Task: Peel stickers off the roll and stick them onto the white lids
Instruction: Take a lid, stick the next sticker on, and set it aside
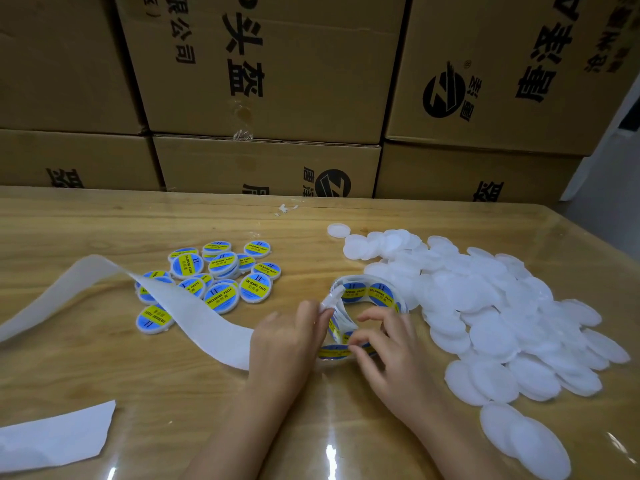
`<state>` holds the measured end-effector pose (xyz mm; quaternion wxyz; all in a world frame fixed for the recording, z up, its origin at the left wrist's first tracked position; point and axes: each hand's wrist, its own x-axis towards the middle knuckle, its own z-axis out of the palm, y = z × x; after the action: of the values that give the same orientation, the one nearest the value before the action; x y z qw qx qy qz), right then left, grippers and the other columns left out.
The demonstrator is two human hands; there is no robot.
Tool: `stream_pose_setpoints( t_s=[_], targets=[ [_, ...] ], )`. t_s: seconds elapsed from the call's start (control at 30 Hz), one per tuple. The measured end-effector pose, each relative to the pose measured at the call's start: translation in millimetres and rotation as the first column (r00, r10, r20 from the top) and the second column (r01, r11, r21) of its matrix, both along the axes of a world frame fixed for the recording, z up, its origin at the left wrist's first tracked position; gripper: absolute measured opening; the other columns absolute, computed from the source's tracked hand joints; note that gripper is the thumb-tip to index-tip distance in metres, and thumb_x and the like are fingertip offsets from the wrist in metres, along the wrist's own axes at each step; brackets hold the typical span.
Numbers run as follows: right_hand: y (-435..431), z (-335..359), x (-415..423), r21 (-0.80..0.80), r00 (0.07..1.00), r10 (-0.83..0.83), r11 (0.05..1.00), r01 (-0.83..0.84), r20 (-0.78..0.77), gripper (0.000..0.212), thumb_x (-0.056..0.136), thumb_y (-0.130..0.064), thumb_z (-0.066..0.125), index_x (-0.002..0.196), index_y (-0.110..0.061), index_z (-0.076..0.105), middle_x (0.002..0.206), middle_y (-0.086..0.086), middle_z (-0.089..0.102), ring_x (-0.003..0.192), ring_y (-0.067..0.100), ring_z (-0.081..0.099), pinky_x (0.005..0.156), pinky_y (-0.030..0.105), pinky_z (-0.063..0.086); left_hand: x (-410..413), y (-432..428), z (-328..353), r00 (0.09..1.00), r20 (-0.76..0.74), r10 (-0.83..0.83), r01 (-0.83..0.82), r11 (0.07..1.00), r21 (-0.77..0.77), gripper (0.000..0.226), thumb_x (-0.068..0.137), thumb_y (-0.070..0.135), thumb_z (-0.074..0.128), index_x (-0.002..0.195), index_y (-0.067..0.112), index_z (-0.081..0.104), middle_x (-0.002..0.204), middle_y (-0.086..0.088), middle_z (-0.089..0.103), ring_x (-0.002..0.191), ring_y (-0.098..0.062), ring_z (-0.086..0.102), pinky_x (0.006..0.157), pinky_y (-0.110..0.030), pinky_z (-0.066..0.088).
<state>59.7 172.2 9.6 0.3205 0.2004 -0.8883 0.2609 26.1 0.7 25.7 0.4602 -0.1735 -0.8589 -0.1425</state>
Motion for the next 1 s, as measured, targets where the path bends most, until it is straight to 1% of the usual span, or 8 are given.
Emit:
stream_pose_setpoints(
  t_s=[0.17, 0.23, 0.27, 0.4, 0.5, 0.67, 0.87, 1.0],
  targets=[
    [-2.1, 1.6, 4.0, -0.029, 0.999, 0.042, 0.999, -0.042, 0.029, 0.011, 0.084, -0.027, 0.059, 0.087, -0.018, 0.066, 0.110, -0.005, 0.052, 0.096, -0.001, 0.034, 0.090, 0.009, 0.029, 5.3, 1.1, -1.5, 0.939, 0.310, -0.149, 0.051, 0.952, 0.302, 0.035, 0.092, 0.045, 0.051, 0.074, 0.014, 0.056, 0.038, 0.007, 0.040, 0.039, -0.021, 0.047, 0.036, -0.025, 0.031],
    [-2.5, 0.9, 3.5, -0.017, 0.998, 0.055, 0.998, -0.055, 0.006, 0.010, 0.082, -0.024, 0.065, 0.090, -0.019, 0.067, 0.110, -0.004, 0.053, 0.094, -0.001, 0.033, 0.089, 0.009, 0.030, 3.0, 1.2, -2.5, 0.867, 0.423, -0.265, 0.035, 0.878, 0.478, 0.024, 0.089, 0.045, 0.053, 0.077, 0.025, 0.052, 0.039, 0.010, 0.045, 0.052, -0.015, 0.051, 0.042, -0.024, 0.030],
    [-2.9, 0.6, 2.9, -0.009, 0.998, 0.062, 0.998, -0.062, -0.007, 0.011, 0.080, -0.021, 0.068, 0.092, -0.019, 0.068, 0.110, -0.003, 0.054, 0.094, 0.000, 0.034, 0.090, 0.010, 0.030, 1.5, 2.2, -3.3, 0.815, 0.464, -0.346, 0.029, 0.825, 0.565, 0.020, 0.088, 0.046, 0.053, 0.076, 0.030, 0.050, 0.042, 0.012, 0.050, 0.050, -0.011, 0.050, 0.044, -0.022, 0.031],
    [-5.9, -0.3, 2.4, -0.036, 0.997, 0.078, 0.996, -0.079, -0.028, 0.015, 0.078, -0.012, 0.071, 0.092, -0.016, 0.070, 0.105, 0.003, 0.053, 0.086, 0.007, 0.042, 0.083, 0.014, 0.035, 0.4, 9.4, -5.3, 0.687, 0.443, -0.576, 0.048, 0.645, 0.763, 0.017, 0.090, 0.036, 0.057, 0.075, 0.027, 0.054, 0.041, 0.007, 0.050, 0.042, -0.004, 0.043, 0.047, -0.016, 0.034],
    [-9.0, -0.9, 5.1, -0.082, 0.990, 0.140, 0.987, -0.139, 0.005, 0.009, 0.084, -0.011, 0.067, 0.092, -0.014, 0.068, 0.101, 0.001, 0.047, 0.083, 0.010, 0.049, 0.078, 0.018, 0.042, 2.4, 13.2, -6.5, 0.637, 0.429, -0.641, 0.048, 0.588, 0.808, 0.017, 0.091, 0.031, 0.058, 0.077, 0.021, 0.055, 0.041, 0.006, 0.050, 0.042, -0.004, 0.044, 0.046, -0.014, 0.034],
    [-13.7, 1.8, 8.4, -0.121, 0.964, 0.246, 0.965, -0.234, 0.098, 0.011, 0.093, -0.018, 0.055, 0.092, -0.013, 0.064, 0.094, -0.003, 0.052, 0.085, 0.009, 0.053, 0.077, 0.024, 0.046, 1.7, 13.9, -13.9, 0.615, 0.462, -0.638, 0.058, 0.622, 0.781, 0.015, 0.091, 0.031, 0.057, 0.079, 0.023, 0.056, 0.041, 0.008, 0.054, 0.042, -0.002, 0.049, 0.047, -0.013, 0.035],
    [-15.2, 5.2, 10.9, -0.152, 0.940, 0.307, 0.946, -0.285, 0.147, 0.011, 0.094, -0.018, 0.055, 0.091, -0.013, 0.064, 0.090, -0.006, 0.058, 0.085, 0.008, 0.055, 0.077, 0.024, 0.046, -1.4, 11.4, -21.7, 0.604, 0.498, -0.622, 0.064, 0.660, 0.748, 0.015, 0.091, 0.037, 0.056, 0.080, 0.026, 0.054, 0.042, 0.008, 0.051, 0.042, -0.004, 0.045, 0.050, -0.020, 0.036],
    [-18.0, 8.1, 12.7, -0.169, 0.934, 0.324, 0.939, -0.298, 0.152, 0.010, 0.091, -0.018, 0.059, 0.097, -0.018, 0.067, 0.089, -0.007, 0.058, 0.082, 0.004, 0.053, 0.073, 0.021, 0.047, -1.0, 9.9, -20.9, 0.563, 0.550, -0.617, 0.081, 0.704, 0.706, 0.018, 0.090, 0.040, 0.055, 0.083, 0.025, 0.055, 0.049, 0.005, 0.058, 0.052, -0.012, 0.056, 0.063, -0.035, 0.046]
  ],
)
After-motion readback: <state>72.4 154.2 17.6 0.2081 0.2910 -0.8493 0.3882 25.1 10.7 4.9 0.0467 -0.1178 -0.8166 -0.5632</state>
